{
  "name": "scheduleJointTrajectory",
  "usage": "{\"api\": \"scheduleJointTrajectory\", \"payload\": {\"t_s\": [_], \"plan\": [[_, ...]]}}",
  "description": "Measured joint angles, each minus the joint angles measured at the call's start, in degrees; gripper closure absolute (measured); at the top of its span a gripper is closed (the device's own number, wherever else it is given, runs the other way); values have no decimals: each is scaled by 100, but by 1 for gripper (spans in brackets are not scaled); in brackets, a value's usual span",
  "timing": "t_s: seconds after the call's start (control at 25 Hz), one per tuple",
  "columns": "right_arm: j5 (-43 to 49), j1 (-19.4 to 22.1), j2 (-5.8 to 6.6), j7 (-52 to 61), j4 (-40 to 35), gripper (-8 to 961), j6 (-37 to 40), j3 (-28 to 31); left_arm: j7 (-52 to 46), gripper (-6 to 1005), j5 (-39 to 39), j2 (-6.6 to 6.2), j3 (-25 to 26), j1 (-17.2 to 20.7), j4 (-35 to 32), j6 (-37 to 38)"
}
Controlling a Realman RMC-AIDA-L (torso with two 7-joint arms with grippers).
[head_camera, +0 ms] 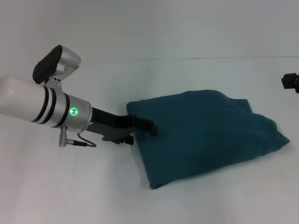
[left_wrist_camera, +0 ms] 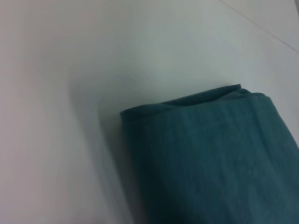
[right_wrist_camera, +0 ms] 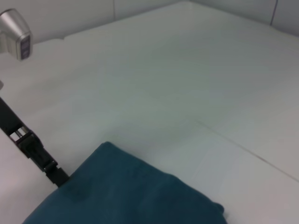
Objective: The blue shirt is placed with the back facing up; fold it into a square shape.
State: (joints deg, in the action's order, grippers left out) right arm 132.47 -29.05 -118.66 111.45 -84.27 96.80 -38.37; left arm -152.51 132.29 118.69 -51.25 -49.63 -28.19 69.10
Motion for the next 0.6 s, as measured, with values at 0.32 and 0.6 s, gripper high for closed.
{"api": "scheduleJointTrajectory", "payload": {"t_s": [0.32,0.6], "plan": [[85,-80,-19,59,54,843,-69,-23,-14,111,5,40,-213,-107,173,-232],[159,-131,1,117,64,513,-282,-27,21,111,-6,141,-457,-235,165,-170]]}}
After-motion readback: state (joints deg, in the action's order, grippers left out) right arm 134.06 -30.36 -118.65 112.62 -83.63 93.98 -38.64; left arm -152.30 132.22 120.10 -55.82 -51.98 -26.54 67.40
